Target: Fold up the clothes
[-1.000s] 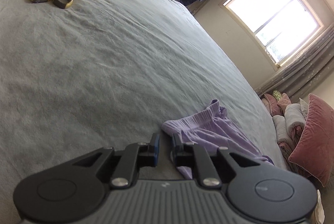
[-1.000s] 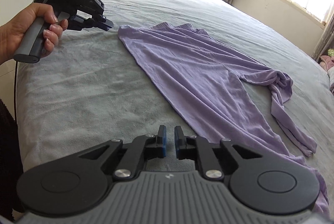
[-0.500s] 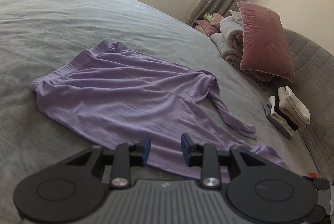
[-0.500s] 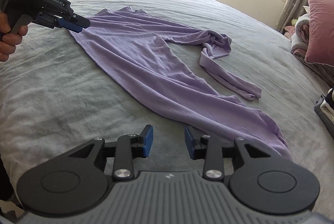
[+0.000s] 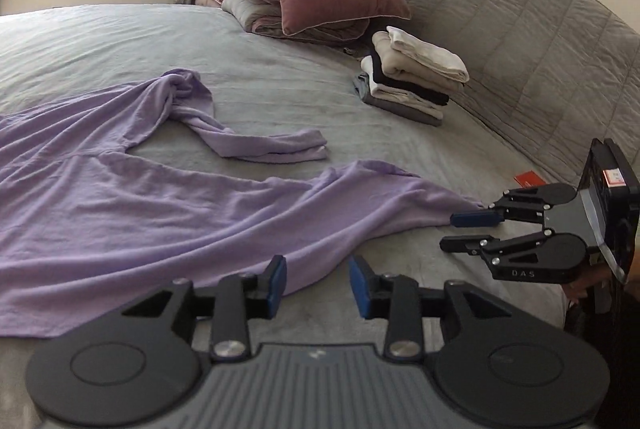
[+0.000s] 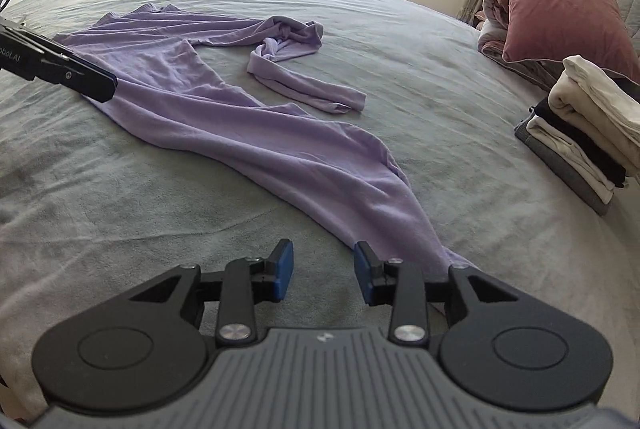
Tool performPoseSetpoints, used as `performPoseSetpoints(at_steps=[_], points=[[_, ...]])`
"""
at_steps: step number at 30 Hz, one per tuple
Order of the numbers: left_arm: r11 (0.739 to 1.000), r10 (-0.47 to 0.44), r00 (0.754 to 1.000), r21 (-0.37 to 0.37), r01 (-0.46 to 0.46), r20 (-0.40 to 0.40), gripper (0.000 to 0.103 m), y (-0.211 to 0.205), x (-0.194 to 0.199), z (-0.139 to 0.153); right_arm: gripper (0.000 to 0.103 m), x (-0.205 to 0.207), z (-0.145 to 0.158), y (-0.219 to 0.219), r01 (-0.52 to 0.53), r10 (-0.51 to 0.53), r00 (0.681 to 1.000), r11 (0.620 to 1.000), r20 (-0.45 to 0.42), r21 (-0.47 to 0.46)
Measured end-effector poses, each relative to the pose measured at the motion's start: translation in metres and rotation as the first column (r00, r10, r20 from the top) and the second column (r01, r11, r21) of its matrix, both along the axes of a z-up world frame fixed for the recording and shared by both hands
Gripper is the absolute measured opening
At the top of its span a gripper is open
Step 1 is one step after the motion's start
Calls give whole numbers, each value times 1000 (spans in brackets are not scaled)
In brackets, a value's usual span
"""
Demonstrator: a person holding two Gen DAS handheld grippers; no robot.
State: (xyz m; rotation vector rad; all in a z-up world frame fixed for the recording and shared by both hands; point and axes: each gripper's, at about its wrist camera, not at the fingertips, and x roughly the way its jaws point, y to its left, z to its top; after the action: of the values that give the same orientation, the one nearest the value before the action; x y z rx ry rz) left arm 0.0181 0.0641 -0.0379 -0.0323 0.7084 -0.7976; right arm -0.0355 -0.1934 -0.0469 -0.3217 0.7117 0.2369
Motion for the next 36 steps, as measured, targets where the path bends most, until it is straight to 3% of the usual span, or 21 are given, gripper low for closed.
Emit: performPoseSetpoints(at_steps=[6, 11, 13, 14, 15, 18, 27, 36], points=[[992, -58, 996, 113, 51, 64, 37, -37, -2, -10, 37, 12, -5, 1, -56, 57, 998, 998, 13, -33], [981, -61, 994, 189, 43, 94, 37, -51, 4, -22, 21, 19, -10, -4, -82, 82, 997, 997, 10, -15], [980, -60, 992, 194, 37, 113, 37, -54, 6, -24, 2, 21, -10, -7, -85, 85, 996, 996, 7, -6], [980, -53, 992, 196, 29, 115, 37, -55, 7, -24, 0, 22, -10, -8, -84, 84, 996, 996, 7, -4], [980, -46, 992, 198, 21, 118, 32, -55, 8, -24, 0, 23, -8, -9, -82, 82, 997, 997, 5, 4], [977, -27, 990, 212, -3, 139, 1, -54, 8, -22, 0, 22, -2, -15, -87, 87, 996, 995, 1, 42], [972, -159, 968, 201, 119, 193, 1, -40, -22, -3, 0, -12, 24, -24, -170, 169, 985, 979, 18, 108], [943, -252, 960, 255, 214, 125, 1, -28, -43, -13, 0, -39, 23, -19, -262, 274, 959, 953, -68, 152]])
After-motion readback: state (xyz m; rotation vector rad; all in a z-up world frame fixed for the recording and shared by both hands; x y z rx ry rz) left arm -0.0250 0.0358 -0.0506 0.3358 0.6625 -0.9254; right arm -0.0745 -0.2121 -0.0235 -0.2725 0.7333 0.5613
